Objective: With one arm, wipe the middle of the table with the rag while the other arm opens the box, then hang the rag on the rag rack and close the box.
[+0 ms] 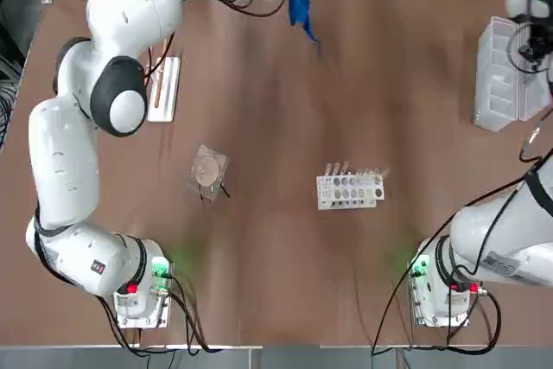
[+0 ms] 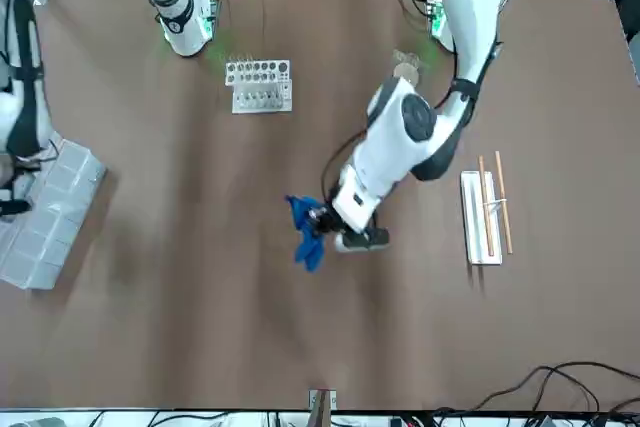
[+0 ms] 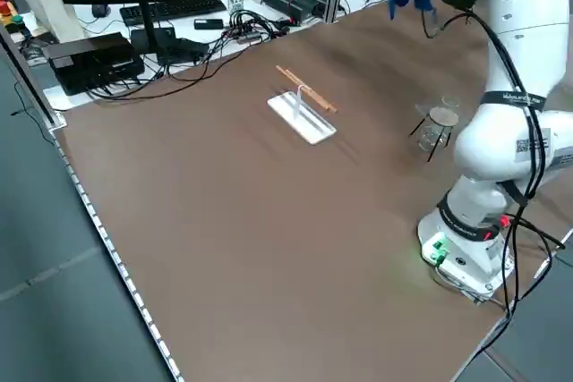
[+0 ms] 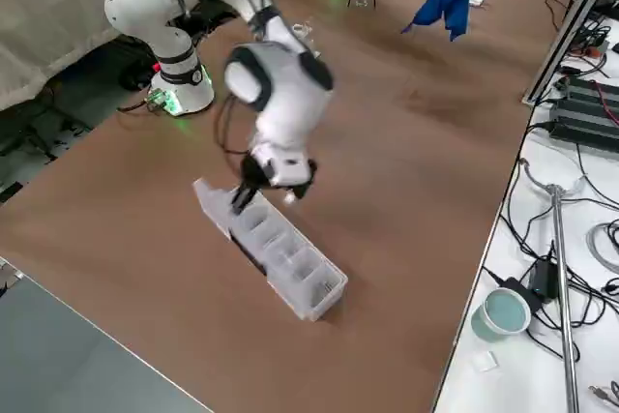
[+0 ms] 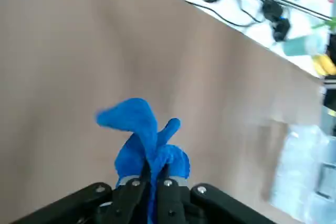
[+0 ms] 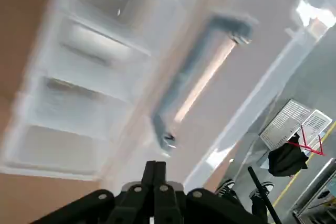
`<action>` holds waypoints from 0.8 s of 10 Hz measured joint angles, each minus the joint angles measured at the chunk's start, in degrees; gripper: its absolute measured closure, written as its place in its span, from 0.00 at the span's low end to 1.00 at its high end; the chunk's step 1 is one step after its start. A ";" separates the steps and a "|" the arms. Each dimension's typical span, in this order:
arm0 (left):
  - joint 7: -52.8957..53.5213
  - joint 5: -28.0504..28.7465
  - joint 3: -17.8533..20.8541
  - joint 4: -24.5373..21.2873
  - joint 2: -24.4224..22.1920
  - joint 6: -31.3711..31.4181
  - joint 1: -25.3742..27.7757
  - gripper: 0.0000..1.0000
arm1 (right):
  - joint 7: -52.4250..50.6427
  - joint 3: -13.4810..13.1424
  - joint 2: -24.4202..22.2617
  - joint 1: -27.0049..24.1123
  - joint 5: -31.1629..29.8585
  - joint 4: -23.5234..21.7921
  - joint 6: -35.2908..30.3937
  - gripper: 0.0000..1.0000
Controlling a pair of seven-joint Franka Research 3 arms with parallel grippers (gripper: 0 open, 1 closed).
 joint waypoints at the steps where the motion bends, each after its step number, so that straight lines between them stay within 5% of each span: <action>1: -0.23 -0.10 -2.42 -0.01 1.77 4.01 -0.73 0.94 | -2.51 0.23 0.60 -3.32 0.14 -0.34 3.17 0.99; 5: -0.29 -0.31 -3.56 3.55 13.52 20.61 -7.22 0.94 | -8.19 2.26 0.27 -6.03 0.10 0.19 0.64 0.97; 8: 0.09 -0.31 -3.10 8.54 20.03 20.50 -6.47 0.94 | -0.52 5.82 -1.85 4.11 10.61 15.37 -23.84 0.52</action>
